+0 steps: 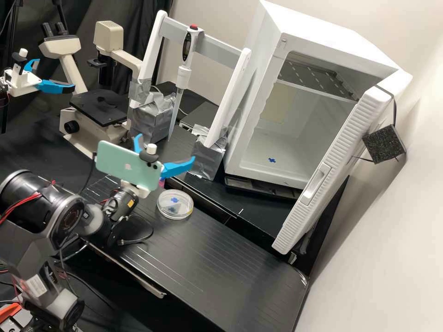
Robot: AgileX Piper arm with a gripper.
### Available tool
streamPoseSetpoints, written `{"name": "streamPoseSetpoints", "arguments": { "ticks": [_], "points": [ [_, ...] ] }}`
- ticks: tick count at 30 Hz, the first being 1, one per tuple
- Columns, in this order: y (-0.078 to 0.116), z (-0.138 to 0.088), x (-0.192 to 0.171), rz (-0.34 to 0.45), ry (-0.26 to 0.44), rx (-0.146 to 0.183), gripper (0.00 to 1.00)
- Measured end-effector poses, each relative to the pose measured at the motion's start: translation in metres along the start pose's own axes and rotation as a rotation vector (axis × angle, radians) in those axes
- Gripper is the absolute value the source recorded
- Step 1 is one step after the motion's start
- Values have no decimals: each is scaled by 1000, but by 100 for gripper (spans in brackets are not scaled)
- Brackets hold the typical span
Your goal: Close the bottle
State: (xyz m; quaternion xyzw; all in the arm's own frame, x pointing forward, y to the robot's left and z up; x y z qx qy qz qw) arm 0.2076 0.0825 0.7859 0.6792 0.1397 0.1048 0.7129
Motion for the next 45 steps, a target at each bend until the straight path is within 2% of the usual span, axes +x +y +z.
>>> {"name": "streamPoseSetpoints", "arguments": {
  "ticks": [5, 11, 19, 27, 29, 30, 33, 45],
  "points": [
    [-25, -8, -12, -104, 13, -19, 100],
    [-38, -3, -22, -181, -13, -22, 100],
    [-40, 3, -37, -201, -45, -23, 100],
    [-28, 12, -40, -150, -85, -27, 100],
    [-25, 14, -40, -134, -98, -12, 100],
    [-24, 15, -40, -127, -102, -7, 0],
    [-22, 17, -40, -116, -113, 7, 0],
    [-21, 18, -40, -111, -119, 6, 0]
  ]
}}
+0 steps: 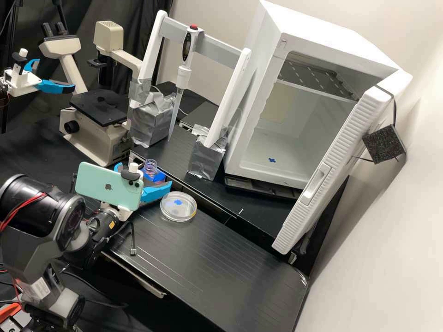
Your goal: Close the bottle
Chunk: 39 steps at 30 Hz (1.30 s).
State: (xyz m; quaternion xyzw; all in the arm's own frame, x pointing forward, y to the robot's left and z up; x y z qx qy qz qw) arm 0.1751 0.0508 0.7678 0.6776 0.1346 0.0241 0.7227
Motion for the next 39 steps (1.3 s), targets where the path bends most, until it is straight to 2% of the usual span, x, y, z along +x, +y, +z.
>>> {"name": "streamPoseSetpoints", "arguments": {
  "ticks": [12, 39],
  "points": [
    [-9, -12, -1, -50, 62, 7, 0],
    [-8, -9, -1, -40, 47, 6, 0]
  ]
}}
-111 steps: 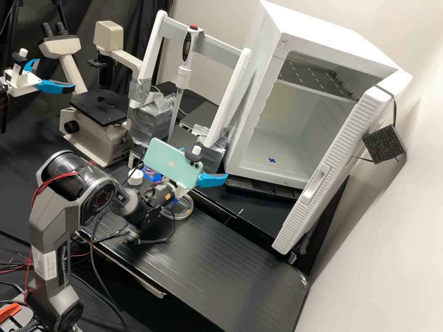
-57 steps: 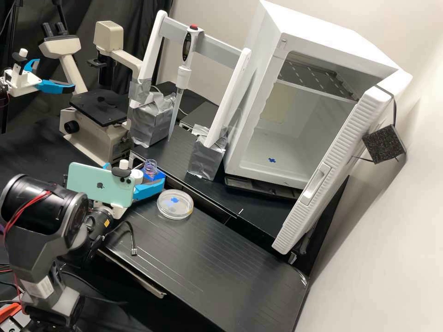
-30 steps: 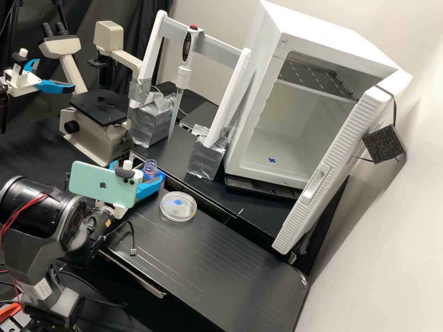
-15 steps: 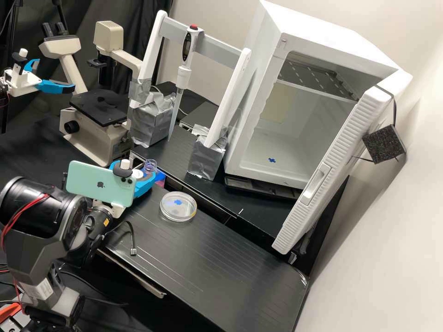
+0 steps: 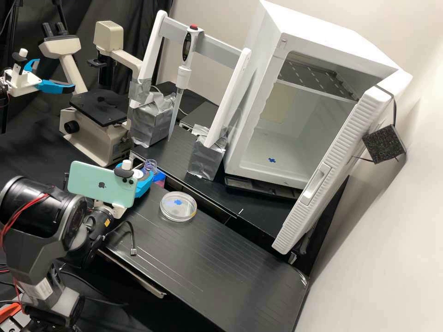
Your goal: Close the bottle
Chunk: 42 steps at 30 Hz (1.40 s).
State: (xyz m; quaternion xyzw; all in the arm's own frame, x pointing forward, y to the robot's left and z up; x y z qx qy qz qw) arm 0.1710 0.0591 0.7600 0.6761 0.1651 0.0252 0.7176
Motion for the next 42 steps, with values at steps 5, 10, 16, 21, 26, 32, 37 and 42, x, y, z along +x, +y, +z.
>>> {"name": "streamPoseSetpoints", "arguments": {
  "ticks": [5, 10, 16, 21, 26, 32, 37, 42],
  "points": [
    [0, 0, 0, 0, 0, 0, 0],
    [0, 1, 0, 3, -3, 0, 0],
    [1, 1, 0, 3, -3, 0, 0],
    [1, 1, 0, 4, -4, 0, 0],
    [5, 3, -1, 21, -13, -3, 0],
    [20, -1, -5, 103, 9, -10, 0],
    [30, -8, 1, 152, 49, -12, 0],
    [37, -17, 15, 174, 82, -8, 0]
  ]
}}
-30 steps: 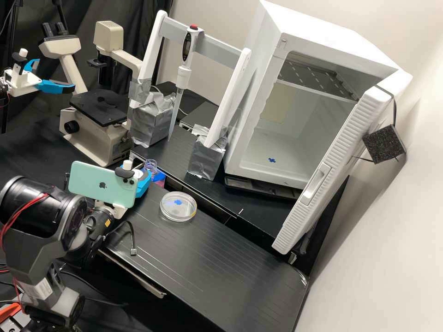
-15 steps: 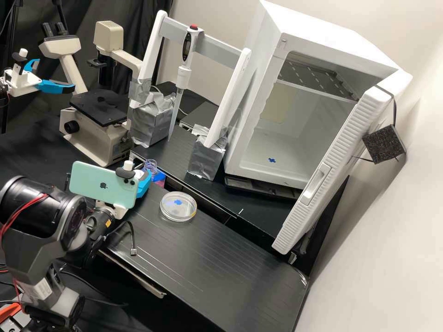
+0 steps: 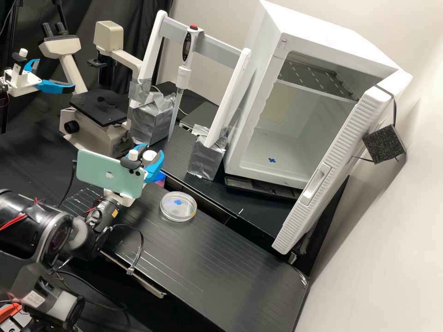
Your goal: Close the bottle
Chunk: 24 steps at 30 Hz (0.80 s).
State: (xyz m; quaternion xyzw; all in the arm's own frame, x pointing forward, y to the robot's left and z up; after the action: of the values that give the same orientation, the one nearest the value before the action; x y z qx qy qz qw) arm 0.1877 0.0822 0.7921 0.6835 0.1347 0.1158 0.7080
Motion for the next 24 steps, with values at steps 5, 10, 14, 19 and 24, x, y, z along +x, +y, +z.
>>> {"name": "streamPoseSetpoints", "arguments": {
  "ticks": [5, 10, 14, 19, 24],
  "points": [
    [-6, -1, 16, -22, 8, -6, 0],
    [-13, 2, 27, -42, -8, -20, 0],
    [-18, 7, 33, -61, -27, -20, 0],
    [-25, 12, 39, -82, -52, -20, 0],
    [-29, 16, 42, -96, -64, -21, 0]
  ]
}}
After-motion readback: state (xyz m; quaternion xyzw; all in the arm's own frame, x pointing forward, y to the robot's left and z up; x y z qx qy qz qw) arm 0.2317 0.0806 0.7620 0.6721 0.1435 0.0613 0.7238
